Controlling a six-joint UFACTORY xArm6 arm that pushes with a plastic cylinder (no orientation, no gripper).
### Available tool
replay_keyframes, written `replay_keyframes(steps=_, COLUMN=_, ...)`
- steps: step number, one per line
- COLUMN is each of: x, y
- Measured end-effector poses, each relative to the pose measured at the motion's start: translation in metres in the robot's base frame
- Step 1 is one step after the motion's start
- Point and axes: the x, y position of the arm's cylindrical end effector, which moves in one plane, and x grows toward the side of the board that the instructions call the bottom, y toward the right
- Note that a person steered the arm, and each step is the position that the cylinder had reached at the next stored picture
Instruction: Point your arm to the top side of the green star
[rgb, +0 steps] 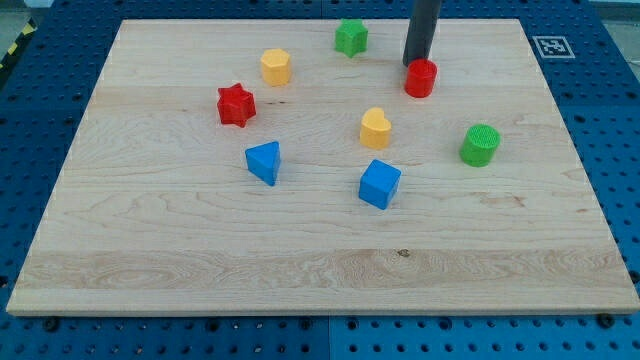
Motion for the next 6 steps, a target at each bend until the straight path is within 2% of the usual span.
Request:
replay_keyframes(steps=4, x=0.034, y=0.003)
replay_keyframes(steps=5, x=0.010, y=0.001)
replay_keyframes(steps=6, x=-0.040, y=-0.003)
